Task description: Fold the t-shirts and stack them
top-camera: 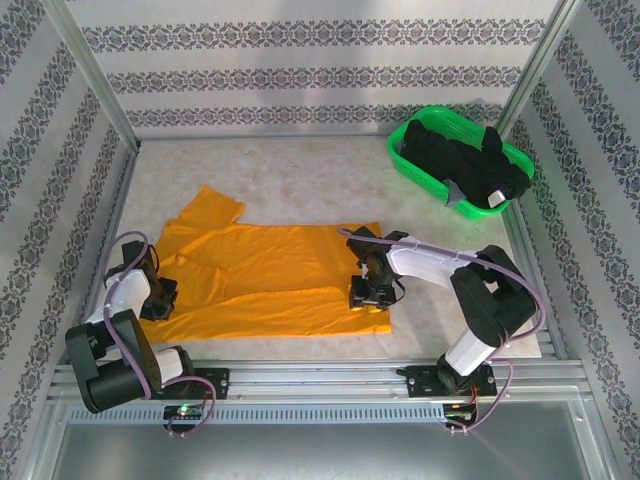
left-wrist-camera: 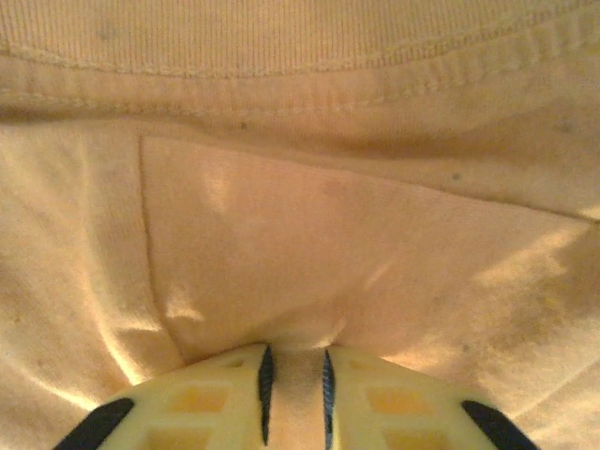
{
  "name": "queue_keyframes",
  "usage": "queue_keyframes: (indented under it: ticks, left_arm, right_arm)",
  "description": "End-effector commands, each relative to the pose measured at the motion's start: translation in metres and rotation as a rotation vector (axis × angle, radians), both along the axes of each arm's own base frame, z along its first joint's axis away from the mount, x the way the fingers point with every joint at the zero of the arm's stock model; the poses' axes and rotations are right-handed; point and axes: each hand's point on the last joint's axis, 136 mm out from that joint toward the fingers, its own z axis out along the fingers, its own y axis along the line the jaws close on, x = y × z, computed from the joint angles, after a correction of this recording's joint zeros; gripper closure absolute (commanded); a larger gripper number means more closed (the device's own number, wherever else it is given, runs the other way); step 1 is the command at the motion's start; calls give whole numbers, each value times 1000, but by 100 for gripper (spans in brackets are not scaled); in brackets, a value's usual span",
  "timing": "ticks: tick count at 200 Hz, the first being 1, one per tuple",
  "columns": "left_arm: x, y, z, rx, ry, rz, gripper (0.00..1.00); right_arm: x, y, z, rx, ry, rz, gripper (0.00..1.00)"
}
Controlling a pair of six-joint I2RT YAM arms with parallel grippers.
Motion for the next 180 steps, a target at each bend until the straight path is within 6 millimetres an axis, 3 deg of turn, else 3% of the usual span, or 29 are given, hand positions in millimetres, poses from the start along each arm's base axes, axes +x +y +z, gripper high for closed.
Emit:
queue_keyframes:
  ticks: [1,28,59,85,118,141,180]
  left_arm:
    - [24,11,33,51,-31,-46,71]
    - [100,6,88,163,-168,-179,62]
    - [197,-15,120,190,-224,-412,58]
    - [259,-16,111,217,-180,-524,57]
    - [317,-11,86,245,-153,-618,56]
    - [339,-10,66,245,-119,-658,55]
    - [352,-16,38,240,-79,-693,53]
  right_arm:
    - [32,0,37,31,-170,-34,61]
    - [96,-2,92,134,-444,-124,58]
    - [161,-15,122,189,-588,-233,58]
    - [202,-14,131,168,-600,-230,58]
    - [234,-6,134,152,-607,-213,56]
    - [246,-3,129,148,-592,-213,55]
    - [252,0,120,147,-566,-206,54]
